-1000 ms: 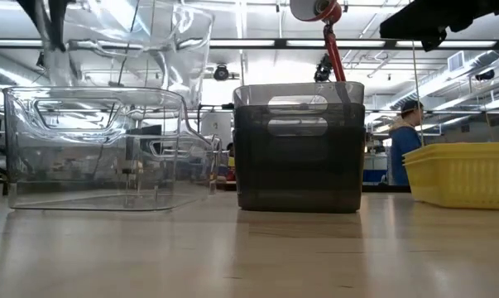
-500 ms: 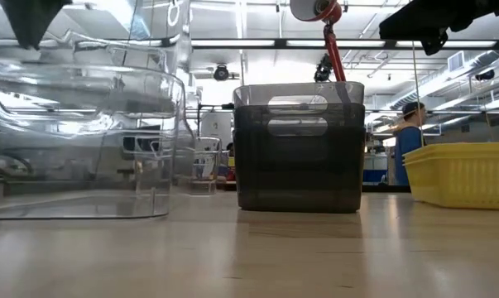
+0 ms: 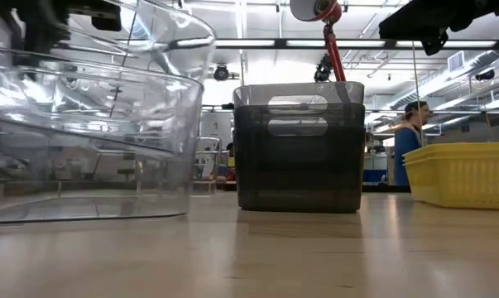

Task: Stack baskets by color
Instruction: Stack the bottom transparent bin on the middle transparent bin, then stack the top transparent bin on the bottom transparent bins

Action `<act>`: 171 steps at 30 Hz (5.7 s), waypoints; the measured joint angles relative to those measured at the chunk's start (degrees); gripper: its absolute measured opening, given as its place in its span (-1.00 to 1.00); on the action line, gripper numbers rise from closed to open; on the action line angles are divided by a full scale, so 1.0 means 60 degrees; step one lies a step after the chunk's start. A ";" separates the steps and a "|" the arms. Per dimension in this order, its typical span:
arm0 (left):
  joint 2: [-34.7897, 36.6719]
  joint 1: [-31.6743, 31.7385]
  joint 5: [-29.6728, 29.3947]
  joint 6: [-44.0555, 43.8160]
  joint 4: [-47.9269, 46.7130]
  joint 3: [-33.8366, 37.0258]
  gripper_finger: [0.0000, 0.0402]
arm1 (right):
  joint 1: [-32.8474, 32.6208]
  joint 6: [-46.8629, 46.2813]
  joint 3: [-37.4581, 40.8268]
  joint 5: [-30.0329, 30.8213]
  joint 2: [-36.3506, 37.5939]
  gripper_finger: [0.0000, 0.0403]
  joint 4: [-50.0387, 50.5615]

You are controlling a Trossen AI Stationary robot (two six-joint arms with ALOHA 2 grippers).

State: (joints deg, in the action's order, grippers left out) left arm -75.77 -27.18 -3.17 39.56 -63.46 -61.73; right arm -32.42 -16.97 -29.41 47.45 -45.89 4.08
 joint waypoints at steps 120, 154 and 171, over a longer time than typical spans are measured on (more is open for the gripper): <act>-0.4783 0.3986 -0.2035 -1.1585 -0.3942 -0.9848 -0.98 | 0.1222 0.2726 0.1905 -0.1597 0.0025 -0.62 -0.2534; -0.5547 -0.0898 -0.1229 -1.7312 -0.3703 -1.0102 -0.98 | 0.1253 0.3504 0.2120 -0.2167 0.0025 -0.62 -0.2672; -0.7074 -0.0409 -0.0614 -1.6412 -0.4340 -1.0091 -0.80 | 0.1246 0.3487 0.2116 -0.2487 0.0025 -0.62 -0.2699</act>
State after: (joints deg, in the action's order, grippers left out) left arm -118.21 -29.63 -6.85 -58.91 -89.50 -122.28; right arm -24.95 3.95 -16.71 32.52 -45.74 -12.12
